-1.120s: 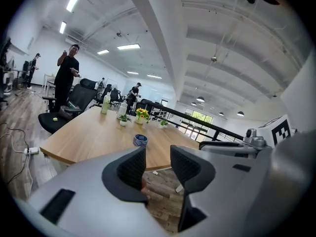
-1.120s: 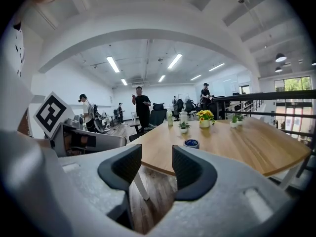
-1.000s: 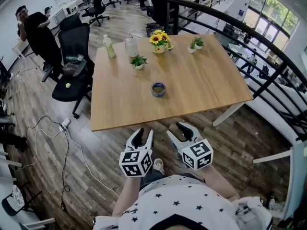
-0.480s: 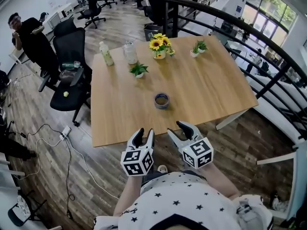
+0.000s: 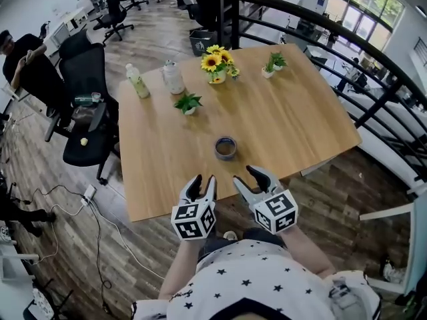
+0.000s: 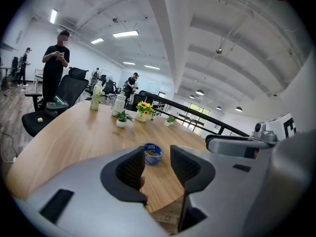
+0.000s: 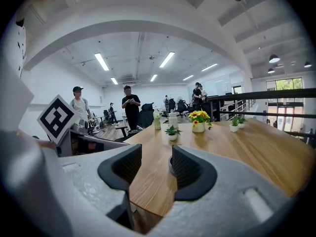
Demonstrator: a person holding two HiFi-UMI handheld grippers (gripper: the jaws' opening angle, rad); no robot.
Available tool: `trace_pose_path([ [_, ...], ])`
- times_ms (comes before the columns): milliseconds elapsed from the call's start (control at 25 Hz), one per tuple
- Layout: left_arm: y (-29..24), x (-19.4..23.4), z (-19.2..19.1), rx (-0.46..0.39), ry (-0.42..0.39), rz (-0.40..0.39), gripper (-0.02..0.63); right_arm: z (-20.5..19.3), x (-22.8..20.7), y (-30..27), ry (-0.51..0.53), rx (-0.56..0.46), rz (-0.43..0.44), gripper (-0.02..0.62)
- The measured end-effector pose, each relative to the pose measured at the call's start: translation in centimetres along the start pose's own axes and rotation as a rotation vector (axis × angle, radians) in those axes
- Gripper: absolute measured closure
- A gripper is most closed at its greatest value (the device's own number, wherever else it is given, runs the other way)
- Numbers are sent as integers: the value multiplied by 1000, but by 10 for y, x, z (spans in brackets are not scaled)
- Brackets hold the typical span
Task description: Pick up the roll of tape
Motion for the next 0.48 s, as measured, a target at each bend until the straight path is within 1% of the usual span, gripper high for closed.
trace_pose_path([
  [240,-29,4,5,41,-9,-8,459,0,-15,-6,-16,18,-26,419],
  [360,-47,8,4,63,4,-6,459,-1,-26,-9,-21,19,-31,419],
  [480,-68,12,5,75,20,7,459,-1,-38,-15,-16,22,-19,419],
])
Point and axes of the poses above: the fingertips, and each gripper's own axes: y backward along the fingers, x to its left, z out of its top, the point moved 2 cm from there along y, backward along the fingers, and after that the axes turned 7 degrees about x, right-handed, at the moved point
